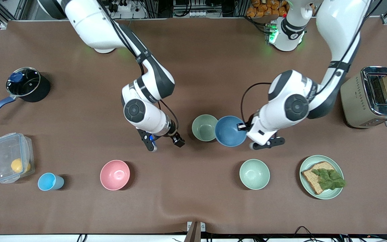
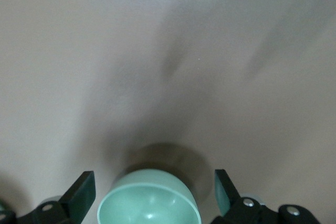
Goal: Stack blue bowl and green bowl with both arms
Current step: 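Lower the blue bowl into the green bowl with the left gripper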
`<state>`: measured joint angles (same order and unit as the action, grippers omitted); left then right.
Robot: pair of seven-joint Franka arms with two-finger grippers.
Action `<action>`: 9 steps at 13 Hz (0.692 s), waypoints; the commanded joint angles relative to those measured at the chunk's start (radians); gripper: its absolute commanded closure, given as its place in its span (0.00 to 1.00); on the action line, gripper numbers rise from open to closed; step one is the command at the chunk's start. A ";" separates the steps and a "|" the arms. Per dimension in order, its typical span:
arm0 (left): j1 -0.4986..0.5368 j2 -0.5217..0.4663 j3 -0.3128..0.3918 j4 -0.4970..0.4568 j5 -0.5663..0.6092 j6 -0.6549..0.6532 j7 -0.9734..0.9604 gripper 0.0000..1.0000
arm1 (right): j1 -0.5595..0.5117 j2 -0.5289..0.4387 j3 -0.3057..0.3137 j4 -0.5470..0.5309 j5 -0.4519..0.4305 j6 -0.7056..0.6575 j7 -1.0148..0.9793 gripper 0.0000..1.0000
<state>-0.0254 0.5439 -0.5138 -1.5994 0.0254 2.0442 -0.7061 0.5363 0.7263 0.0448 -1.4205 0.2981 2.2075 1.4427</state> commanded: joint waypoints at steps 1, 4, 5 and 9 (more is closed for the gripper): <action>-0.018 0.033 0.001 0.052 -0.018 0.010 -0.036 1.00 | -0.012 0.080 0.010 0.087 0.032 0.000 0.070 0.00; -0.034 0.047 0.001 0.052 -0.019 0.045 -0.038 1.00 | 0.014 0.136 0.010 0.117 0.032 0.055 0.111 0.00; -0.047 0.059 0.001 0.052 -0.019 0.057 -0.039 1.00 | 0.031 0.146 0.009 0.115 0.030 0.075 0.125 0.00; -0.088 0.088 0.003 0.041 -0.007 0.103 -0.110 1.00 | 0.037 0.148 0.009 0.111 0.021 0.083 0.125 0.00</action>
<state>-0.0973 0.6155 -0.5145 -1.5710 0.0253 2.1302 -0.7773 0.5747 0.8571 0.0523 -1.3453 0.3120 2.2969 1.5536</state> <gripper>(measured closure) 0.952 0.000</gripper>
